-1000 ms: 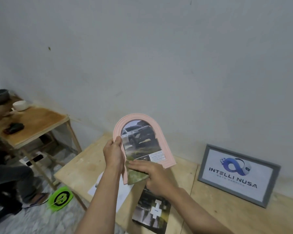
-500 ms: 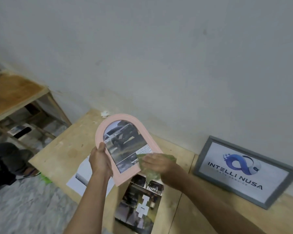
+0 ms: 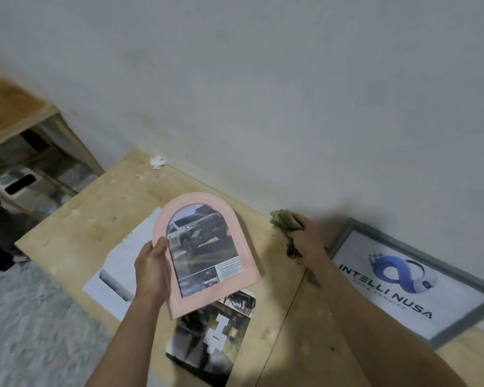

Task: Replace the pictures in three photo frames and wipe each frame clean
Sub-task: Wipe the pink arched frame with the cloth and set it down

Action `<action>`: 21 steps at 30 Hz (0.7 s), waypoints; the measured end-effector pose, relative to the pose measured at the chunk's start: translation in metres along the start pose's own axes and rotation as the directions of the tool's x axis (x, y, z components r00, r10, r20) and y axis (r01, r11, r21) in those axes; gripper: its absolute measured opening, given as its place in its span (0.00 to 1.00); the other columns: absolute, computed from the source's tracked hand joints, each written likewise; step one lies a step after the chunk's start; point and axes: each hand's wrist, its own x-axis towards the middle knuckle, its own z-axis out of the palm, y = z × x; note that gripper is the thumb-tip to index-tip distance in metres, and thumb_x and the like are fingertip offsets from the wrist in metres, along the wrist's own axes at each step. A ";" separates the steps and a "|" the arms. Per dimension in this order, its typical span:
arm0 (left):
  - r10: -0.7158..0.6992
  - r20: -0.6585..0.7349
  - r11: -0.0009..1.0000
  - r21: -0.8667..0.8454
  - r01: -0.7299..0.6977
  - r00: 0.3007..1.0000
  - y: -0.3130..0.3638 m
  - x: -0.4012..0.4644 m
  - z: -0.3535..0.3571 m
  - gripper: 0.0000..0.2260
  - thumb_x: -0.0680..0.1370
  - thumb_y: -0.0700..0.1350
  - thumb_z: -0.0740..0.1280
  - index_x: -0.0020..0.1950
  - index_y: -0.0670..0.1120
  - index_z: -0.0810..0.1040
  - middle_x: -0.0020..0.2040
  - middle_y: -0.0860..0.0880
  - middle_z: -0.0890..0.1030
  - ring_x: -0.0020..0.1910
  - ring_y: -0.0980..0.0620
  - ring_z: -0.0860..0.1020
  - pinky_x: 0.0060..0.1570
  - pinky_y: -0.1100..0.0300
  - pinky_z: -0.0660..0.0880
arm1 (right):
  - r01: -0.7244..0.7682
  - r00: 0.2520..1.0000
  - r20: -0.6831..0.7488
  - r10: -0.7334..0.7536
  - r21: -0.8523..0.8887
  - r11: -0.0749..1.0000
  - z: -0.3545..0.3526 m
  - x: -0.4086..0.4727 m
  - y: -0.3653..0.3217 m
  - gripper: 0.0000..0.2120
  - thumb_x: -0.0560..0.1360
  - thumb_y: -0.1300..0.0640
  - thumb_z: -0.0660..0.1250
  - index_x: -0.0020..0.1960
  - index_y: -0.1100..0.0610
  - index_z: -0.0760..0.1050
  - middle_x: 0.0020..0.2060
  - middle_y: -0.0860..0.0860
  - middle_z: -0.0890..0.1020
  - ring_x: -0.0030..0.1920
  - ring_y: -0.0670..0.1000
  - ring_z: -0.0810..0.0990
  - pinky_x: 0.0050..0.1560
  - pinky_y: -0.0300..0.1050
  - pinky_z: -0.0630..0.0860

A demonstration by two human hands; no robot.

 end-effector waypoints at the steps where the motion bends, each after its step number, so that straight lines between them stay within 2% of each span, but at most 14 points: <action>1: -0.001 0.007 1.000 0.006 0.001 1.000 -0.002 0.000 0.005 0.06 0.82 0.43 0.64 0.48 0.43 0.76 0.44 0.42 0.79 0.43 0.43 0.78 0.45 0.51 0.73 | 0.006 1.000 0.000 -0.006 -0.039 0.999 0.000 0.008 0.007 0.24 0.74 0.75 0.57 0.62 0.54 0.77 0.40 0.52 0.82 0.33 0.53 0.78 0.30 0.43 0.75; 4: 0.008 0.034 1.000 0.003 -0.008 0.999 -0.006 0.005 0.010 0.06 0.82 0.43 0.63 0.49 0.44 0.77 0.45 0.43 0.81 0.44 0.42 0.79 0.47 0.49 0.76 | 0.065 0.996 -0.044 -0.072 -0.138 0.988 0.003 0.027 0.027 0.27 0.72 0.75 0.55 0.65 0.55 0.76 0.55 0.52 0.81 0.50 0.57 0.81 0.39 0.42 0.77; 7: -0.039 0.082 0.999 0.013 0.038 0.996 -0.017 0.011 0.013 0.08 0.81 0.45 0.65 0.53 0.42 0.79 0.51 0.39 0.83 0.50 0.38 0.82 0.56 0.41 0.77 | 0.026 0.997 -0.065 -0.041 -0.210 0.977 0.013 0.037 0.038 0.26 0.73 0.73 0.54 0.65 0.56 0.76 0.54 0.52 0.81 0.52 0.57 0.80 0.40 0.41 0.78; 8: -0.051 0.094 0.999 0.019 0.049 0.994 -0.022 0.012 0.015 0.08 0.81 0.45 0.65 0.54 0.42 0.79 0.51 0.38 0.84 0.50 0.37 0.82 0.55 0.41 0.77 | 0.025 0.998 -0.058 -0.037 -0.191 0.981 0.019 0.039 0.043 0.22 0.74 0.72 0.56 0.62 0.59 0.78 0.51 0.55 0.82 0.49 0.56 0.80 0.45 0.45 0.79; 9: -0.061 0.104 0.998 0.019 0.060 0.993 -0.026 0.014 0.018 0.08 0.82 0.45 0.64 0.55 0.41 0.79 0.51 0.38 0.84 0.49 0.37 0.82 0.53 0.43 0.78 | 0.046 0.998 -0.031 -0.052 -0.182 0.982 0.024 0.035 0.045 0.15 0.75 0.69 0.58 0.56 0.61 0.80 0.47 0.59 0.82 0.54 0.67 0.72 0.64 0.54 0.63; 10: -0.069 0.107 0.998 0.014 0.068 0.992 -0.028 0.013 0.020 0.08 0.82 0.44 0.64 0.55 0.41 0.79 0.50 0.39 0.84 0.49 0.38 0.82 0.51 0.45 0.78 | 0.120 0.990 -0.039 -0.136 -0.281 0.952 0.027 0.033 0.053 0.10 0.76 0.67 0.60 0.51 0.58 0.79 0.43 0.57 0.79 0.45 0.42 0.65 0.49 0.40 0.61; 11: -0.075 0.117 0.997 0.011 0.074 0.990 -0.031 0.014 0.023 0.08 0.82 0.44 0.64 0.55 0.40 0.78 0.50 0.39 0.84 0.48 0.38 0.83 0.48 0.46 0.78 | 0.177 0.981 -0.014 -0.194 -0.344 0.922 0.028 0.036 0.059 0.11 0.75 0.67 0.61 0.50 0.53 0.76 0.45 0.52 0.77 0.45 0.47 0.75 0.51 0.42 0.64; 12: -0.076 0.121 0.997 0.011 0.075 0.990 -0.032 0.015 0.025 0.08 0.82 0.44 0.63 0.55 0.40 0.78 0.49 0.39 0.84 0.47 0.38 0.83 0.47 0.47 0.78 | 0.228 0.973 0.057 -0.223 -0.367 0.902 0.027 0.035 0.065 0.17 0.74 0.69 0.62 0.55 0.49 0.74 0.52 0.46 0.76 0.53 0.42 0.72 0.61 0.42 0.68; 13: -0.077 0.118 0.997 0.013 0.076 0.990 -0.034 0.016 0.027 0.08 0.82 0.44 0.63 0.55 0.40 0.78 0.49 0.40 0.84 0.46 0.38 0.82 0.46 0.47 0.78 | 0.244 0.970 0.087 -0.228 -0.405 0.881 0.024 0.037 0.076 0.23 0.74 0.69 0.61 0.62 0.47 0.72 0.59 0.44 0.73 0.61 0.40 0.69 0.66 0.39 0.64; 14: -0.077 0.111 0.997 0.015 0.076 0.991 -0.035 0.017 0.028 0.08 0.82 0.43 0.63 0.54 0.41 0.78 0.49 0.39 0.84 0.46 0.39 0.82 0.46 0.48 0.78 | 0.270 0.963 0.100 -0.252 -0.428 0.862 0.023 0.041 0.086 0.25 0.74 0.68 0.61 0.68 0.49 0.70 0.65 0.44 0.71 0.66 0.41 0.65 0.70 0.39 0.61; 16: -0.081 0.110 0.997 0.014 0.080 0.991 -0.036 0.020 0.028 0.09 0.82 0.44 0.64 0.56 0.40 0.78 0.51 0.39 0.84 0.48 0.38 0.82 0.49 0.46 0.78 | 0.314 0.949 0.138 -0.282 -0.446 0.838 0.025 0.041 0.096 0.25 0.76 0.58 0.60 0.72 0.56 0.67 0.70 0.47 0.67 0.71 0.44 0.62 0.74 0.42 0.57; 17: -0.083 0.116 0.997 0.015 0.082 0.990 -0.037 0.022 0.029 0.11 0.82 0.44 0.64 0.58 0.38 0.78 0.52 0.38 0.83 0.49 0.38 0.82 0.52 0.44 0.77 | 0.342 0.939 0.152 -0.308 -0.489 0.802 0.029 0.043 0.100 0.26 0.76 0.53 0.58 0.73 0.58 0.66 0.72 0.49 0.67 0.72 0.47 0.62 0.74 0.44 0.57; 19: -0.085 0.127 0.996 0.013 0.084 0.988 -0.037 0.022 0.029 0.13 0.81 0.44 0.64 0.60 0.37 0.77 0.53 0.38 0.83 0.51 0.38 0.81 0.58 0.42 0.75 | 0.378 0.923 0.209 -0.323 -0.655 0.654 0.033 0.052 0.113 0.28 0.77 0.48 0.53 0.74 0.60 0.64 0.73 0.53 0.66 0.73 0.52 0.64 0.74 0.47 0.57; 21: -0.089 0.137 0.996 -0.002 0.090 0.987 -0.037 0.023 0.029 0.13 0.81 0.44 0.64 0.61 0.37 0.77 0.54 0.37 0.83 0.53 0.37 0.81 0.61 0.39 0.73 | 0.401 0.915 0.311 -0.258 -0.777 0.485 0.032 0.062 0.116 0.33 0.77 0.43 0.45 0.76 0.61 0.57 0.76 0.55 0.60 0.75 0.54 0.60 0.76 0.49 0.54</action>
